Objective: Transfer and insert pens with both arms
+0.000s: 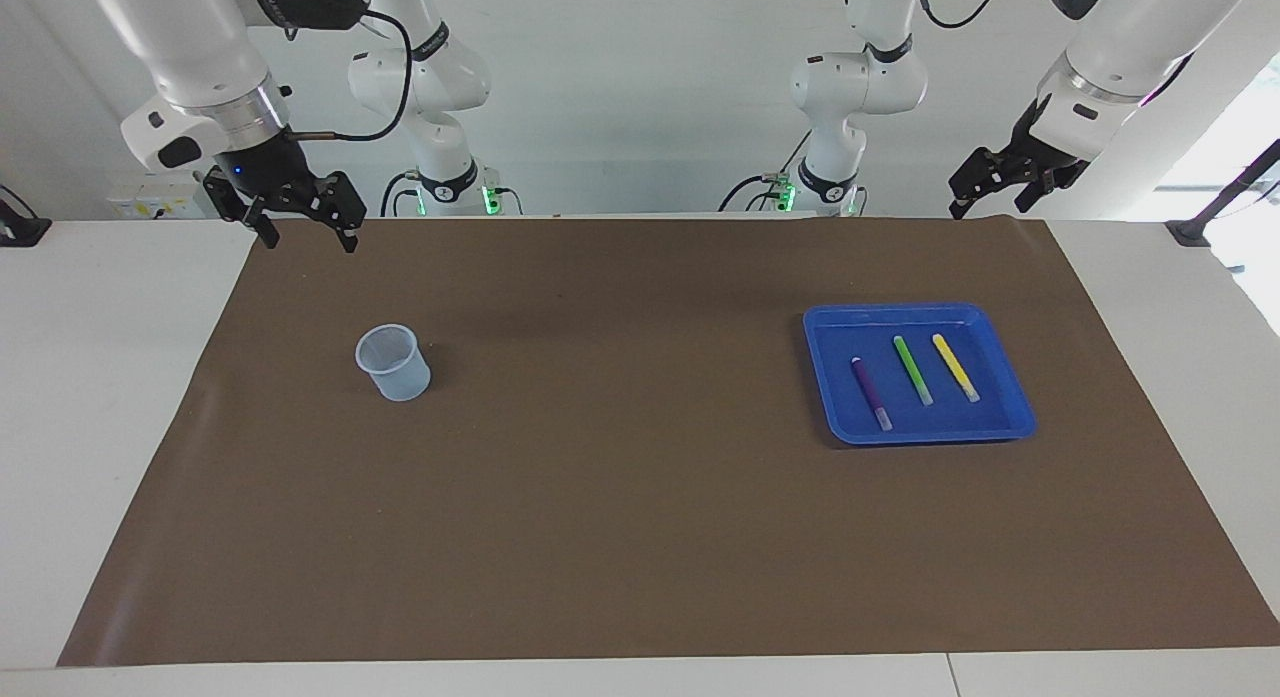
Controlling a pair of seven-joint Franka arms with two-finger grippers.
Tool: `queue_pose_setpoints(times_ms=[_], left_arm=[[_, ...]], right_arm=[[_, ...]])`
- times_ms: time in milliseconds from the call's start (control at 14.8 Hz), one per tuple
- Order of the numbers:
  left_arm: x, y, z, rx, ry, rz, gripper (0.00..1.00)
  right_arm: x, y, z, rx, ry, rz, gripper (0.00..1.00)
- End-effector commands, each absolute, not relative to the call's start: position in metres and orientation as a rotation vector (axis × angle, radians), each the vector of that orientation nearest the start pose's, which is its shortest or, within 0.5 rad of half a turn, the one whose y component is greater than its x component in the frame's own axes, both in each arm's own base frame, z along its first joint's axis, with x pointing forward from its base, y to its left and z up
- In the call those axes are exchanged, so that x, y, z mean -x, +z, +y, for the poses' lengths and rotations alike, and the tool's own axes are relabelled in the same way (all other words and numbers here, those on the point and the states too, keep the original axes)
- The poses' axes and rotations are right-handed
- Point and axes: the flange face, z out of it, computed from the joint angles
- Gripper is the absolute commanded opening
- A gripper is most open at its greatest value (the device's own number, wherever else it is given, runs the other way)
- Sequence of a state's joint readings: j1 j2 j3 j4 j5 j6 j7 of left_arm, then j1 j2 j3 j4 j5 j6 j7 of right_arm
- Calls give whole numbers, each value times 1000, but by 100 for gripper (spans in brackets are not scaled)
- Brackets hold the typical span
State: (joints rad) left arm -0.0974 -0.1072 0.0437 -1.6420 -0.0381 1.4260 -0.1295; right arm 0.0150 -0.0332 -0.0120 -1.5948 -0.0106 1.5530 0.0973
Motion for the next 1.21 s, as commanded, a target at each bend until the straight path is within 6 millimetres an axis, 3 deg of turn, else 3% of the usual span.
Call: queue_pose_setpoints(times_ms=[0, 405, 607, 675, 810, 1012, 1147], left_arm=[[-505, 640, -30, 3177, 183, -125, 100], [-506, 635, -27, 3179, 157, -147, 100], [-506, 614, -22, 3180, 143, -142, 100], [-509, 600, -18, 3180, 135, -142, 100], [-513, 560, 12, 3188, 125, -94, 100], [-518, 483, 60, 3190, 74, -7, 100], [-533, 434, 72, 3186, 70, 27, 100]], right_arm=[[-536, 630, -3, 3147, 7, 133, 100], [-536, 630, -3, 3147, 7, 131, 100], [-536, 630, -3, 3147, 7, 133, 100], [-536, 630, -3, 3147, 7, 133, 100], [-536, 630, -2, 3147, 7, 130, 100], [-536, 630, -3, 3147, 7, 133, 100], [-536, 630, -2, 3147, 7, 130, 100]])
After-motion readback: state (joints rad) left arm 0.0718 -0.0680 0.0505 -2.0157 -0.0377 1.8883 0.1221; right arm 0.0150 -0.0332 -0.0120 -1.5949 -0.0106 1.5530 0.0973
